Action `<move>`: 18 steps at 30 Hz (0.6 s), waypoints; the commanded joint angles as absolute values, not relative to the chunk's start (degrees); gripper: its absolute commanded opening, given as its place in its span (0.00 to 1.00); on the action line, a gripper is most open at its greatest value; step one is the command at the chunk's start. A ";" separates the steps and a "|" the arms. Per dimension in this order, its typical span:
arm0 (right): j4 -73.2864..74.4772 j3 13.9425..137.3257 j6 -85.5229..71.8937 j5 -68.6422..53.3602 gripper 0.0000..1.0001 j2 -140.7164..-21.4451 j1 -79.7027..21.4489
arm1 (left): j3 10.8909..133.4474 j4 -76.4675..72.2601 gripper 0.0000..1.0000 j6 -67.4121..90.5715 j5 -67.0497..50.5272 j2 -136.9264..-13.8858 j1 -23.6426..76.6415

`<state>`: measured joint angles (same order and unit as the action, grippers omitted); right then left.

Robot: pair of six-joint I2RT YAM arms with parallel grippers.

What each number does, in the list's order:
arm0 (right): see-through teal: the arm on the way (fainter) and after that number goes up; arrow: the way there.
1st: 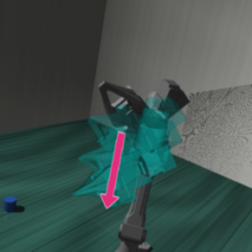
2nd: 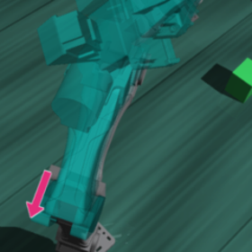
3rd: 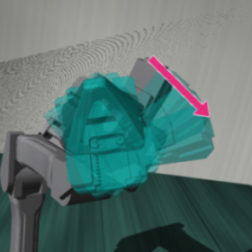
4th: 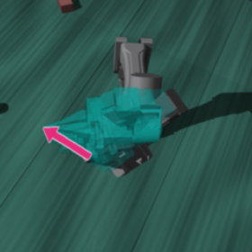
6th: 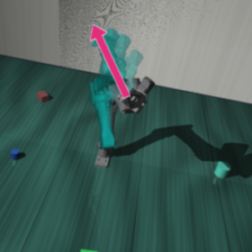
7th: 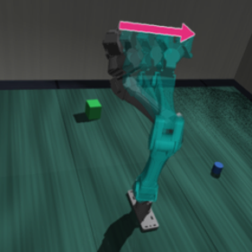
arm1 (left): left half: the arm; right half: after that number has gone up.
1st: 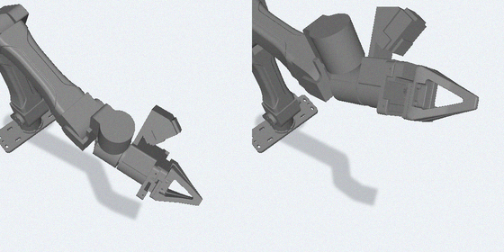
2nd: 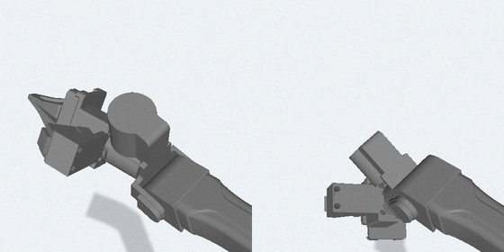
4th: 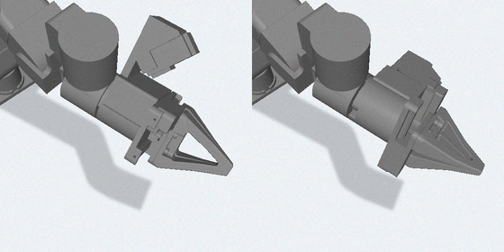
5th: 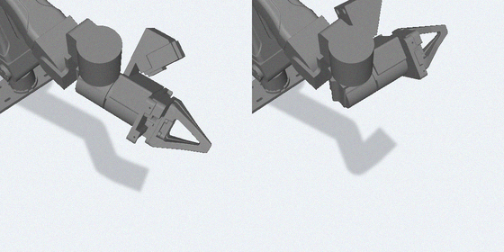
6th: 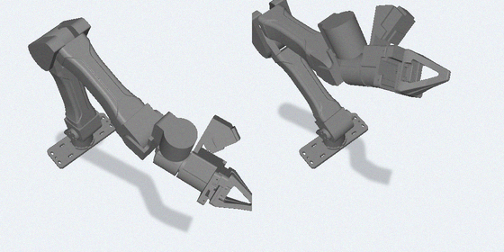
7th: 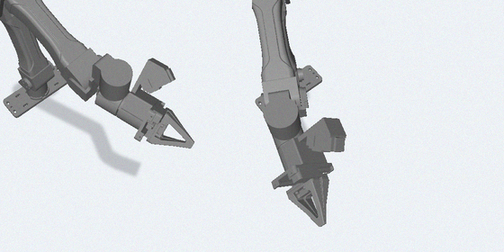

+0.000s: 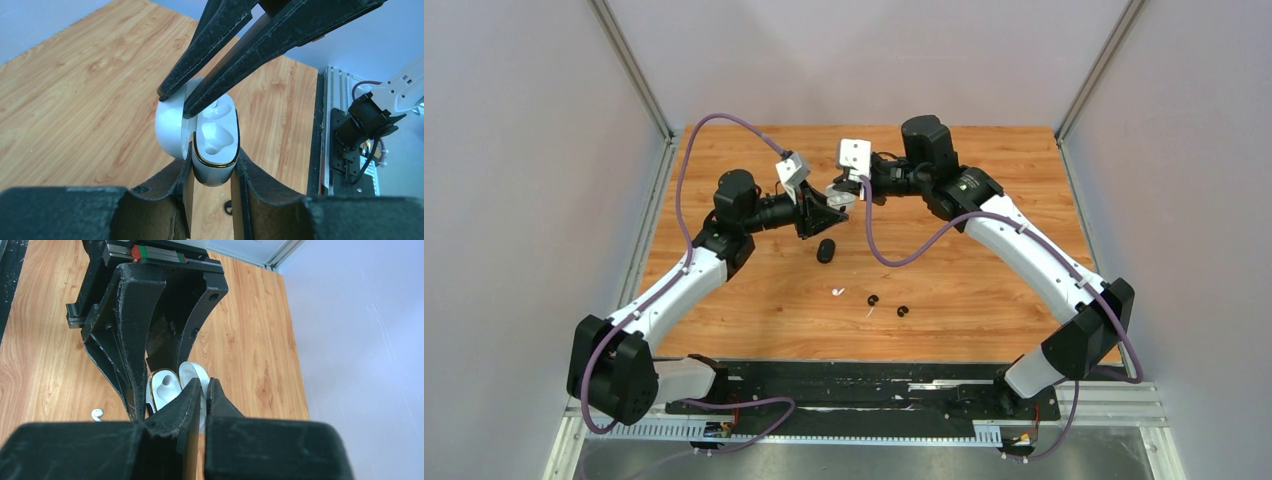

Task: Insert the wireless bluetooth earbuds into the charging case
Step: Open the charging case.

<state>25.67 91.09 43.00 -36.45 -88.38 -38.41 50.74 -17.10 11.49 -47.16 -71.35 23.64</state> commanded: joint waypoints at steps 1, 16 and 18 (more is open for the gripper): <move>26.34 91.38 41.53 -38.09 0.00 -86.76 -39.89 | 51.04 -23.71 0.15 9.92 -47.66 -69.68 23.51; 28.26 104.21 16.22 -37.25 0.55 -92.31 -35.89 | 47.28 -27.91 0.00 6.37 -53.19 -68.15 22.63; 28.51 104.07 13.98 -38.30 0.58 -92.25 -35.00 | 47.43 -28.01 0.00 6.28 -53.48 -68.43 22.60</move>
